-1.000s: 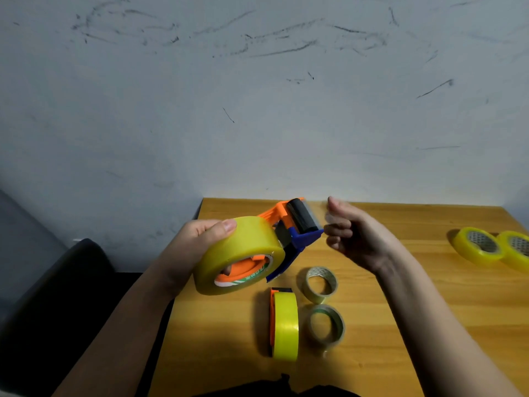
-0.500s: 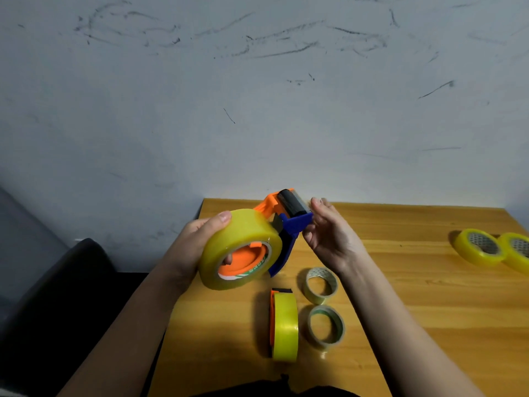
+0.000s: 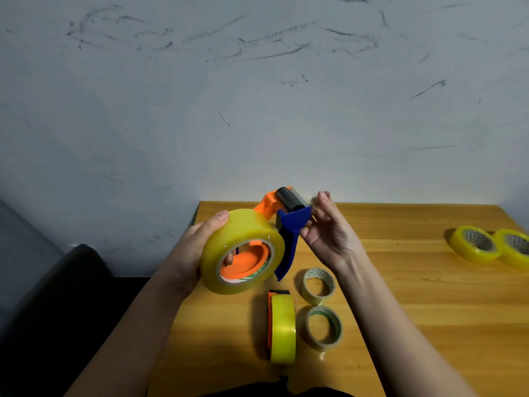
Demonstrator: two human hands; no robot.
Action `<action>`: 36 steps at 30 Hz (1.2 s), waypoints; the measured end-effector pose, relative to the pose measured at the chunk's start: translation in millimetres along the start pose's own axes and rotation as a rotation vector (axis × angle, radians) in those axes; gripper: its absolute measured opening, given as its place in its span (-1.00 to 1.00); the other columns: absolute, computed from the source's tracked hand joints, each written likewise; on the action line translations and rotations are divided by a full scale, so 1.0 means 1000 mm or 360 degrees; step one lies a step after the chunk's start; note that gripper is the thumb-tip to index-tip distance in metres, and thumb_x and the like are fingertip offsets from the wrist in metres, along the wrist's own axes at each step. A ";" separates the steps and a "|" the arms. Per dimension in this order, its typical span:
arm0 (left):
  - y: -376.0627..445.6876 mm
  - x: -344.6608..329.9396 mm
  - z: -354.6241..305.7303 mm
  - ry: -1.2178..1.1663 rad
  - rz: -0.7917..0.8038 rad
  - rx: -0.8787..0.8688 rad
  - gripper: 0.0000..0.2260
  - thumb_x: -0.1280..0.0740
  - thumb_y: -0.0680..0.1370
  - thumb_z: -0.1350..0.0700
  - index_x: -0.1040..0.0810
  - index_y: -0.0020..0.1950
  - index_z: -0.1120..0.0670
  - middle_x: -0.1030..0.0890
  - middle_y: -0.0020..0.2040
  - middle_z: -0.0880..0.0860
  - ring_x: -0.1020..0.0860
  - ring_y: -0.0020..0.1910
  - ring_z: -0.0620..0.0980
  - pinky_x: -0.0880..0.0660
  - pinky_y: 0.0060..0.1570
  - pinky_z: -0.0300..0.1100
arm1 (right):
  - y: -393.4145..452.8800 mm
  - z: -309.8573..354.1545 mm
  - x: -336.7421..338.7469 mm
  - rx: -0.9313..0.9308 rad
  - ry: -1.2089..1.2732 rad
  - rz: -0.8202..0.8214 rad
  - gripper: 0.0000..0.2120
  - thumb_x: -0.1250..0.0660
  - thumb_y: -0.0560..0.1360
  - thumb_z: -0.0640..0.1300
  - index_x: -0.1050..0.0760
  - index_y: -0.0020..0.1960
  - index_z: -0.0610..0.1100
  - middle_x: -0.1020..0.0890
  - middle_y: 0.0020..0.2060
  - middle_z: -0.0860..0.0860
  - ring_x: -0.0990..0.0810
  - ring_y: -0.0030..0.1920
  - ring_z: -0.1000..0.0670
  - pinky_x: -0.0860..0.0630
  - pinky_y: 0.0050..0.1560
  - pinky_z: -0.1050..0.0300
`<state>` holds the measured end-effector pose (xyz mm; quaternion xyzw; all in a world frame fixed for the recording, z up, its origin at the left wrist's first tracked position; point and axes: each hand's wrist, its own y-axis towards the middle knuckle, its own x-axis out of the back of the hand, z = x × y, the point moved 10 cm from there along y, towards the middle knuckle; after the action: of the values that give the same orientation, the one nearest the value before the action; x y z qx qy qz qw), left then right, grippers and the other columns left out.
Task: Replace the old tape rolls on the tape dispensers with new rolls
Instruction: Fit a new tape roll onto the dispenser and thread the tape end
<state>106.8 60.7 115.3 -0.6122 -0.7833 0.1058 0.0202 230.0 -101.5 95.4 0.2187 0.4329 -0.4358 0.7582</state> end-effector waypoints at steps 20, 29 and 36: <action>-0.007 0.009 -0.001 0.0008 -0.0076 -0.0061 -0.56 -0.22 0.41 -0.14 -0.54 -0.52 0.13 -0.49 -0.58 0.11 -0.47 -0.58 -0.04 -0.46 -0.47 -0.29 | -0.024 -0.010 0.000 -0.0175 -0.0232 -0.0482 -0.66 -0.41 0.40 0.11 -0.39 -0.43 -0.03 -0.35 -0.47 0.09 -0.29 -0.46 0.14 -0.23 -0.53 0.34; -0.009 0.002 -0.005 0.0046 -0.0017 -0.0143 -0.55 -0.30 0.26 -0.24 -0.52 -0.53 0.15 -0.50 -0.59 0.10 -0.46 -0.59 -0.03 -0.45 -0.48 -0.30 | -0.023 -0.023 -0.010 -0.0394 0.0109 -0.0149 -0.66 -0.38 0.44 0.13 -0.35 -0.28 -0.06 -0.38 -0.47 0.08 -0.37 -0.48 0.16 -0.33 -0.55 0.34; -0.007 0.000 -0.003 -0.0006 0.0022 -0.0142 -0.57 -0.32 0.27 -0.25 -0.54 -0.48 0.12 -0.50 -0.57 0.10 -0.46 -0.58 -0.03 -0.47 -0.45 -0.25 | -0.025 -0.020 -0.031 -0.0299 0.0238 0.0204 -0.66 -0.57 0.27 0.05 -0.44 -0.35 -0.07 -0.46 -0.43 0.09 -0.43 -0.47 0.17 -0.38 -0.50 0.38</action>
<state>100.6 59.5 120.0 -0.6178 -0.7830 0.0720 -0.0093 191.9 -86.1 112.3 0.2057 0.5123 -0.3264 0.7673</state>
